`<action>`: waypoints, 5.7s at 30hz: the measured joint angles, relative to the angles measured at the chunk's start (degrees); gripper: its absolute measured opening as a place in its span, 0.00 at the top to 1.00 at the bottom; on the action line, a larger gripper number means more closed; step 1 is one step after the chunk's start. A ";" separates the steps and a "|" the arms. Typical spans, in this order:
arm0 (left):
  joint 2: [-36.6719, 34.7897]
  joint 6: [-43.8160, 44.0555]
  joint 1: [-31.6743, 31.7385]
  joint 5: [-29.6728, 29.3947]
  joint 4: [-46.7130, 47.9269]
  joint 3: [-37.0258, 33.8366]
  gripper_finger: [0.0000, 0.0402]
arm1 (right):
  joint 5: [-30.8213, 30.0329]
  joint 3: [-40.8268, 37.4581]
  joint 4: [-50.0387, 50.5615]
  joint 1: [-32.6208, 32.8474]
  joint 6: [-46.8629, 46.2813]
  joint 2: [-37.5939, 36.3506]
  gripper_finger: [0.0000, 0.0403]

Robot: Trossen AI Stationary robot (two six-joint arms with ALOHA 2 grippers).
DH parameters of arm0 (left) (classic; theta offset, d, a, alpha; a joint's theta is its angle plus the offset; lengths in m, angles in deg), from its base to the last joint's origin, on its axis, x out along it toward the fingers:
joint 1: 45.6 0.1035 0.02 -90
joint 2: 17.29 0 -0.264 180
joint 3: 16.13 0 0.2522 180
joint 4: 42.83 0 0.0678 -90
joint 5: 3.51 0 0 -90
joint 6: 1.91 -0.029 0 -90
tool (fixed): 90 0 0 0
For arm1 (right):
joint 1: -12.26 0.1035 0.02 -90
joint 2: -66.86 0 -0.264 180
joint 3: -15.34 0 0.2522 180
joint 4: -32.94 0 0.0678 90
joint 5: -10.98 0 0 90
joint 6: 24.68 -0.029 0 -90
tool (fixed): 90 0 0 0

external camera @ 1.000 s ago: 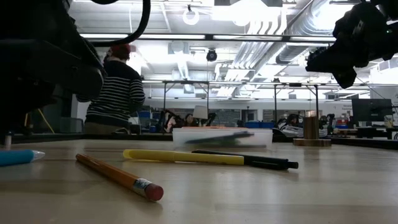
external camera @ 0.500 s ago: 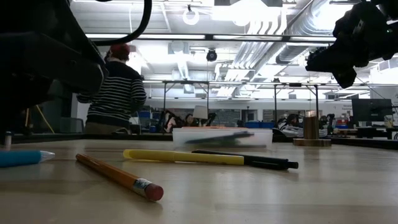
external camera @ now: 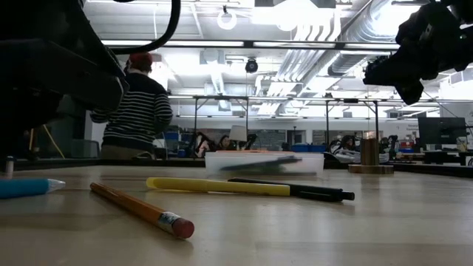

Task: Pick & place school supplies into a supply box
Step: Put the blue pen into the supply box

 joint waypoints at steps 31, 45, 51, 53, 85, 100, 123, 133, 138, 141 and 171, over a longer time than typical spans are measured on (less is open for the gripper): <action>-23.58 -10.23 0.00 -34.91 -9.10 -0.12 0.88 | -0.24 0.00 0.68 0.00 1.24 0.02 0.92; -26.33 -29.97 2.19 -42.50 -24.43 -0.11 0.88 | -0.16 0.00 0.20 0.00 1.24 0.02 0.92; -26.33 -41.34 6.49 -40.13 -33.47 -0.11 0.88 | 4.18 0.00 0.19 0.00 1.20 0.02 0.92; -26.33 -44.78 8.29 -37.69 -36.06 -0.11 0.88 | 5.88 0.00 0.17 0.00 1.15 0.02 0.92; -26.28 -60.39 25.65 -0.31 -77.96 -11.89 0.88 | 24.22 0.00 -35.90 0.04 -6.93 11.38 0.87; -26.28 -58.49 27.81 1.51 -84.89 -17.29 0.88 | 25.67 0.00 -60.18 0.07 -10.58 32.03 0.64; -26.26 -60.00 30.40 3.39 -84.54 -17.29 0.88 | 29.68 22.34 -49.90 -0.22 -4.49 52.19 0.45; -26.22 -60.14 30.36 3.83 -83.26 -17.29 0.88 | 30.18 26.03 -48.18 -0.35 -2.82 55.60 0.47; -26.22 -60.20 30.38 3.85 -83.32 -17.29 0.88 | 30.18 26.01 -47.66 -0.37 -2.86 55.60 0.54; -26.22 -60.20 30.36 3.85 -83.28 -17.29 0.88 | 29.94 26.01 -47.56 -0.37 -2.84 55.60 0.61; -26.22 -59.44 30.41 1.51 -76.82 -17.20 0.69 | 27.29 25.81 -46.61 -0.42 -2.56 55.60 0.95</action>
